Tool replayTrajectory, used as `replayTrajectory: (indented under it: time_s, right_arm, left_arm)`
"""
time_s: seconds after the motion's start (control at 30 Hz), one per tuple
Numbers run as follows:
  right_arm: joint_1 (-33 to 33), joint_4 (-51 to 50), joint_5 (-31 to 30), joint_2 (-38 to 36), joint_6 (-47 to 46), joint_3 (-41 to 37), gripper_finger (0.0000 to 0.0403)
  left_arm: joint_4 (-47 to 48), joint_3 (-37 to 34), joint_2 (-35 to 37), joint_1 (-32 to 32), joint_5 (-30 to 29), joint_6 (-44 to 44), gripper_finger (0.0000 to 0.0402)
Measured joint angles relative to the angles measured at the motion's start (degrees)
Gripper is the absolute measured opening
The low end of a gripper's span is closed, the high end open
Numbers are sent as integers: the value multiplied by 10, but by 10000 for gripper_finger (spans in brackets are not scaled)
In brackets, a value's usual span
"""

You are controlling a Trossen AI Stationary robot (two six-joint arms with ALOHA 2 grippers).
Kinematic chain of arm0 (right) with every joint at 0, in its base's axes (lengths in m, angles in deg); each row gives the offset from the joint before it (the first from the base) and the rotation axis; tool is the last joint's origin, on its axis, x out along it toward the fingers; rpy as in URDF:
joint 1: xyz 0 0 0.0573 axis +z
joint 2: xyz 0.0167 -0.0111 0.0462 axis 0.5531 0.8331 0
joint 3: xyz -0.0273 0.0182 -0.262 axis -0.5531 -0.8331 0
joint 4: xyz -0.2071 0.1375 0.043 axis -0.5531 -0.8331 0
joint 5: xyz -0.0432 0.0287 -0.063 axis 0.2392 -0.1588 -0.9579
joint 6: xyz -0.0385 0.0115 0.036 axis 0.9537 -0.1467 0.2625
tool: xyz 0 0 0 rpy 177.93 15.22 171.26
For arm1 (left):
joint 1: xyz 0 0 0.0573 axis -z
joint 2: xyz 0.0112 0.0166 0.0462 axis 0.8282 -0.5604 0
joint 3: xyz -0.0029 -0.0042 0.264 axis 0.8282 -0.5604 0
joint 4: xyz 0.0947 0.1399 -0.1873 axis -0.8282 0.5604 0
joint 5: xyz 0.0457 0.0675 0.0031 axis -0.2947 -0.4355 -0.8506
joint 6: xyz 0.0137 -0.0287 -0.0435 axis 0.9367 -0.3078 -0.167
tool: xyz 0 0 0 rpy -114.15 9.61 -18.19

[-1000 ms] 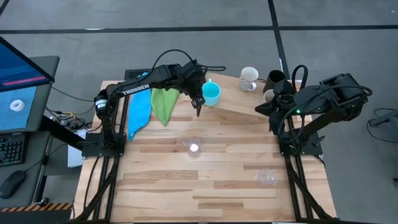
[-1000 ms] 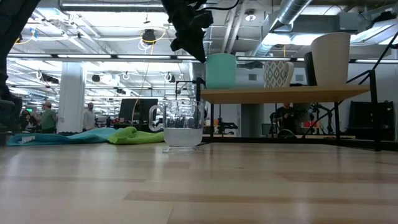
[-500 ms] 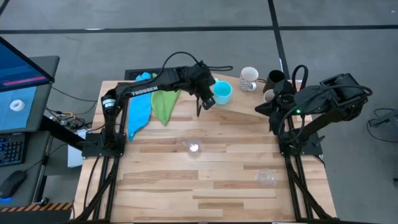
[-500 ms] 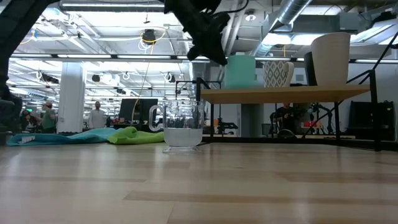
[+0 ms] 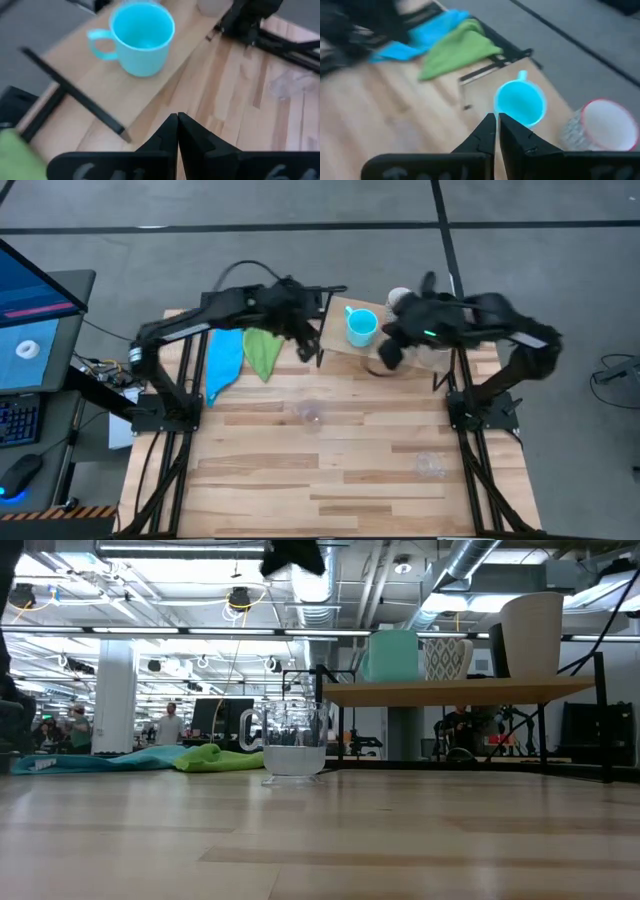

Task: Stack small to large cups/mugs on shelf
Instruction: Move the blue mug to the center of the shelf

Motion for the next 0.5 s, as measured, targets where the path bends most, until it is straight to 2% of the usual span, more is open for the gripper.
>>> replayTrajectory:
  time_s: [0.13, 0.3, 0.37, 0.5]
  right_arm:
    - [-82, 27, 16, 55, 67, 0, 44]
    - [-178, 97, 119, 124, 123, 0, 55]
    - [-197, 139, 146, 149, 139, 0, 56]
    - [-210, 191, 156, 197, 176, 0, 52]
  left_arm:
    - [54, 0, 75, 28, -59, -28, 0]
    - [103, 0, 158, 73, -139, -82, 0]
    - [117, 0, 184, 94, -171, -103, 0]
    - [150, 0, 221, 132, -232, -142, 0]
